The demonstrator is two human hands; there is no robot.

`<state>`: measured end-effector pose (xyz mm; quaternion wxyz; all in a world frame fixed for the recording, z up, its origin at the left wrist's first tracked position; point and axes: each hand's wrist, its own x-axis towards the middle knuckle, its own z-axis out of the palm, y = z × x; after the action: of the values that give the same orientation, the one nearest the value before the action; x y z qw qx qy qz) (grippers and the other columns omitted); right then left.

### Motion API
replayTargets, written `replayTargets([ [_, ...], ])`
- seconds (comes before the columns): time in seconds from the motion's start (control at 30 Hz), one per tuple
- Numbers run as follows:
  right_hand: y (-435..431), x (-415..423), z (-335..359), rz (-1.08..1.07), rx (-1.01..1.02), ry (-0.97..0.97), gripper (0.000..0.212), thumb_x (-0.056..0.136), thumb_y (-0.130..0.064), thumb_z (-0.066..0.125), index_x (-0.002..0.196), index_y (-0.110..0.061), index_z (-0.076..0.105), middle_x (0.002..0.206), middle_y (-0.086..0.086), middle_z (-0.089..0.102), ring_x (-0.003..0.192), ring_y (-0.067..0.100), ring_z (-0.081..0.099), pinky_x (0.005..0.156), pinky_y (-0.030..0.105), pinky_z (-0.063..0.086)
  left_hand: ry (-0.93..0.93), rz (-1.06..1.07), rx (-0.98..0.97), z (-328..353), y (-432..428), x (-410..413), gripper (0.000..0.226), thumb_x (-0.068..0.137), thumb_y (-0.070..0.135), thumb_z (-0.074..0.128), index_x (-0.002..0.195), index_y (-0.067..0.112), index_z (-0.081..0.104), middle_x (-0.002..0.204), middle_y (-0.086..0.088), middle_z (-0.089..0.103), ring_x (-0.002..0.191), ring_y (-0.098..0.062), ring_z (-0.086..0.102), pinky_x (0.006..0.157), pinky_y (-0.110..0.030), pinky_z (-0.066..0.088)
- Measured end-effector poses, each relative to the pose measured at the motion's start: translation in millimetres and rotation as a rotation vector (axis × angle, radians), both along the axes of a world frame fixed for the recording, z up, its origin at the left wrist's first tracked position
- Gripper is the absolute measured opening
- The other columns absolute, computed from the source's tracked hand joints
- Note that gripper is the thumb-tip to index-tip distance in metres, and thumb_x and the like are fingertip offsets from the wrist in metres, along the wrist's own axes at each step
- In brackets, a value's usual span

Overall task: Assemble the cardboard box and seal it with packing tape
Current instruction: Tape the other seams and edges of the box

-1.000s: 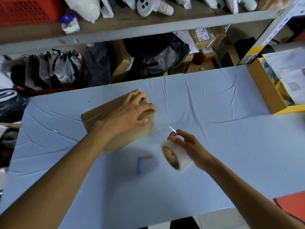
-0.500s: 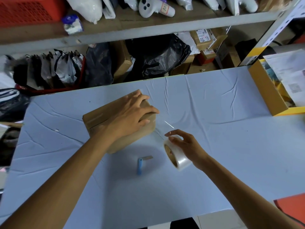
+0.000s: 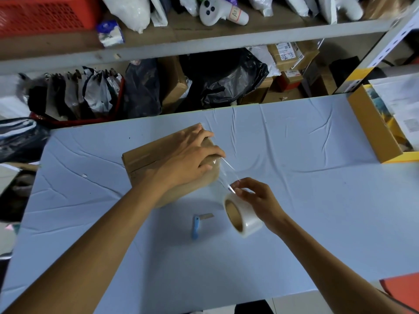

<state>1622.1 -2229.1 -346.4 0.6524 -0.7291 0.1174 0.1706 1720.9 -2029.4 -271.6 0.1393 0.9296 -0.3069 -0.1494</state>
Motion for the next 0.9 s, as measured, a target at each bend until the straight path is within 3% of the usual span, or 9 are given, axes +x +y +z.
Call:
replayTargets([
  [0.07,-0.1,-1.9,0.8,-0.013,0.02,0.006,0.012,0.092,-0.016,0.062,0.084,-0.015,0.069,0.086,0.006,0.07,0.074,0.013,0.059,0.067,0.025,0.041,-0.005,-0.001,0.001,0.2,1.2,0.0,0.037,0.093,0.025,0.055,0.127,0.038,0.053,0.153,-0.001,0.02,0.146,-0.025,-0.001,0.118,-0.052,0.006],
  [0.17,-0.1,-1.7,-1.5,-0.04,0.02,0.034,0.019,0.095,-0.023,0.059,0.088,-0.01,0.071,0.076,0.001,0.065,0.068,0.012,0.056,0.063,0.024,0.04,-0.009,-0.006,0.001,-2.4,1.2,1.0,0.037,0.092,0.026,0.056,0.127,0.038,0.052,0.153,-0.002,0.02,0.146,-0.026,0.001,0.118,-0.052,0.007],
  [0.37,3.0,2.7,-3.0,-0.106,0.006,-0.063,0.01,0.091,-0.015,0.064,0.091,-0.005,0.067,0.085,0.004,0.073,0.073,0.004,0.063,0.065,0.011,0.044,-0.028,-0.007,-0.007,-6.5,2.6,2.2,0.039,0.091,0.029,0.059,0.128,0.039,0.052,0.152,-0.002,0.022,0.146,-0.026,0.003,0.118,-0.053,0.01],
  [0.47,3.7,4.2,-3.2,-0.128,0.011,-0.064,0.018,0.092,-0.014,0.062,0.087,0.003,0.066,0.069,-0.005,0.069,0.061,-0.003,0.06,0.058,0.007,0.042,-0.061,-0.025,0.003,-8.6,3.9,3.2,0.048,0.089,0.031,0.061,0.135,0.04,0.046,0.153,-0.002,0.023,0.146,-0.025,0.005,0.117,-0.05,0.008],
  [0.53,4.8,4.4,-4.5,-0.145,-0.015,-0.063,0.021,0.092,-0.016,0.063,0.085,0.003,0.067,0.074,0.003,0.072,0.059,-0.003,0.059,0.057,0.006,0.042,-0.057,-0.01,-0.02,-9.9,3.1,2.0,0.058,0.088,0.031,0.063,0.14,0.04,0.039,0.154,-0.001,0.022,0.146,-0.024,0.006,0.118,-0.049,0.006],
  [0.63,7.4,3.4,-5.0,-0.154,-0.057,-0.045,0.023,0.09,-0.021,0.065,0.077,-0.002,0.068,0.077,0.007,0.074,0.057,0.001,0.056,0.056,0.011,0.041,-0.061,0.022,-0.051,-12.9,1.7,-1.4,0.062,0.087,0.03,0.064,0.142,0.037,0.036,0.156,0.0,0.021,0.147,-0.023,0.005,0.118,-0.049,0.005],
  [0.77,5.5,2.1,-8.4,-0.155,-0.116,-0.033,0.025,0.089,-0.028,0.066,0.07,-0.012,0.065,0.08,0.013,0.071,0.063,0.016,0.052,0.059,0.028,0.038,-0.052,0.047,-0.075,-14.1,2.3,-3.9,0.057,0.088,0.029,0.063,0.14,0.034,0.04,0.158,0.002,0.018,0.148,-0.022,0.001,0.119,-0.05,0.003],
  [0.87,6.4,0.8,-12.1,-0.136,-0.195,-0.054,0.025,0.089,-0.032,0.066,0.073,-0.014,0.062,0.068,0.004,0.06,0.056,0.019,0.045,0.055,0.026,0.034,-0.043,0.056,-0.069,-12.9,3.2,-2.6,0.054,0.089,0.03,0.062,0.139,0.033,0.042,0.158,0.002,0.018,0.147,-0.022,0.002,0.119,-0.048,0.003],
  [0.9,7.0,1.2,-12.6,-0.14,-0.216,-0.065,0.023,0.089,-0.032,0.066,0.076,-0.014,0.064,0.072,0.0,0.059,0.056,0.02,0.046,0.055,0.026,0.036,-0.041,0.056,-0.064,-12.3,3.6,-1.9,0.054,0.089,0.03,0.063,0.139,0.033,0.043,0.157,0.003,0.018,0.147,-0.022,0.002,0.118,-0.047,0.003],
])
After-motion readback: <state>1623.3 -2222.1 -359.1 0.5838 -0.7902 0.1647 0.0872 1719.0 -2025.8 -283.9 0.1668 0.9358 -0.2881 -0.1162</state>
